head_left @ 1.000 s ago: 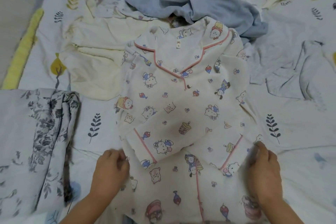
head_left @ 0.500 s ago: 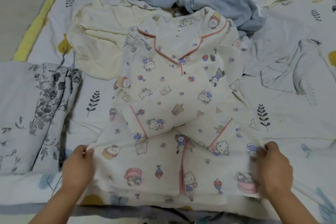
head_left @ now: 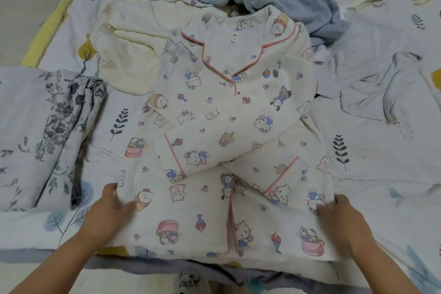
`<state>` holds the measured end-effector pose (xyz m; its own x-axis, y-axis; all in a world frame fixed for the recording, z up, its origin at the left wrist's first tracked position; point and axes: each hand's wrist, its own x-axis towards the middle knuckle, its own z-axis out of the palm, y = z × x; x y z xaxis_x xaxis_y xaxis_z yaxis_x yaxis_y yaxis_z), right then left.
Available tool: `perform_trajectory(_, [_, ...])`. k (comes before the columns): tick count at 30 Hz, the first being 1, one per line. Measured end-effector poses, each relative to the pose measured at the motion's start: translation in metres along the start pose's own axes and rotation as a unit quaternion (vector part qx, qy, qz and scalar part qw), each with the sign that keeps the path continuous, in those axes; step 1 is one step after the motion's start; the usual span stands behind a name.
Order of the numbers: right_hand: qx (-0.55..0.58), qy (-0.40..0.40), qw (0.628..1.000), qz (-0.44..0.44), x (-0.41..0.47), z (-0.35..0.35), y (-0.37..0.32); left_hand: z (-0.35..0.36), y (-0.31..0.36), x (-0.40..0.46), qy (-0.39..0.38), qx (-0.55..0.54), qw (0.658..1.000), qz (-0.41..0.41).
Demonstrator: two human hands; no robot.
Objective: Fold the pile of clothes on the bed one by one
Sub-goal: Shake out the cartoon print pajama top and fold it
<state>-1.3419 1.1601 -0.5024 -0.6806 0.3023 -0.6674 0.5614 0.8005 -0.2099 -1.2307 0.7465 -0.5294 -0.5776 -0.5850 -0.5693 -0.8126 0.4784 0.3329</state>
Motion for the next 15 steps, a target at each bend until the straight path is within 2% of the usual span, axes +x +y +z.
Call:
perform_trajectory(2, [0.020,-0.031,0.999,-0.022,-0.002,-0.008,0.001,-0.011,-0.003,-0.004,-0.004,-0.038,0.998,0.050])
perform_trajectory(5, [0.067,-0.053,0.993,-0.077,-0.015,-0.025,0.007,-0.037,-0.007,-0.015,-0.100,-0.088,0.985,0.107])
perform_trajectory(7, [0.111,-0.050,0.986,-0.118,-0.024,-0.037,0.008,-0.052,-0.005,-0.018,-0.155,-0.143,0.971,0.112])
perform_trajectory(9, [0.201,-0.070,0.967,-0.138,-0.026,-0.047,0.004,-0.062,0.000,-0.013,-0.189,-0.191,0.958,0.099])
perform_trajectory(12, [0.328,-0.142,0.929,-0.099,-0.020,-0.059,-0.007,-0.076,0.006,0.003,-0.244,-0.269,0.931,0.031])
perform_trajectory(15, [0.359,-0.177,0.908,-0.124,-0.013,-0.073,-0.026,-0.091,0.028,0.017,-0.270,-0.273,0.920,0.080])
